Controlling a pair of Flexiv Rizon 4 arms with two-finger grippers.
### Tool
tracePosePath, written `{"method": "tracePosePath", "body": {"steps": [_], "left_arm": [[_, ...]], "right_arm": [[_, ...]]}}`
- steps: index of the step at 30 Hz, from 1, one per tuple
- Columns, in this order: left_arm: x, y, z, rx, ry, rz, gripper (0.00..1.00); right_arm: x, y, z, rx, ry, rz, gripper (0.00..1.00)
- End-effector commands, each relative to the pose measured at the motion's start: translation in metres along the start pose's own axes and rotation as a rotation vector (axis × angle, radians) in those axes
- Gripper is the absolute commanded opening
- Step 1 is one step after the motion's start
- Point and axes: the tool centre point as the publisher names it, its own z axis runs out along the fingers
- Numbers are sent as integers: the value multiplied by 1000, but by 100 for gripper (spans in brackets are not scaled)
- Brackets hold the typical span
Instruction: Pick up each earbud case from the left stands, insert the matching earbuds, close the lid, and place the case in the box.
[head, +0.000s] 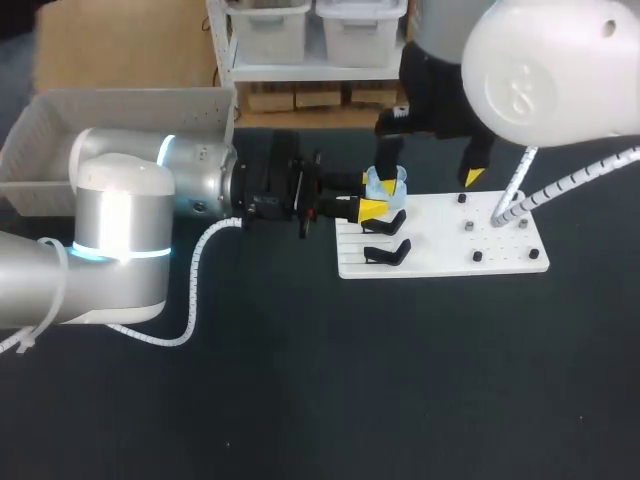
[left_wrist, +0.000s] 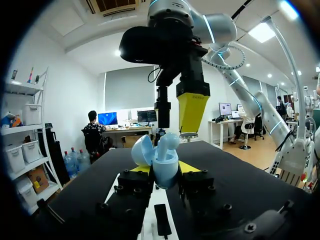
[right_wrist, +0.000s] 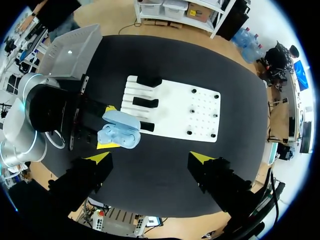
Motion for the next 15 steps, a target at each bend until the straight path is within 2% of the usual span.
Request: {"method": "tracePosePath", "body": {"steps": [1, 15], "left_arm": [[1, -1, 0, -6, -2, 3, 0], [1, -1, 0, -6, -2, 3, 0]], "right_arm": [[-5, 2, 2, 1, 7, -2, 100], [-16, 4, 9, -5, 19, -3, 100]]}}
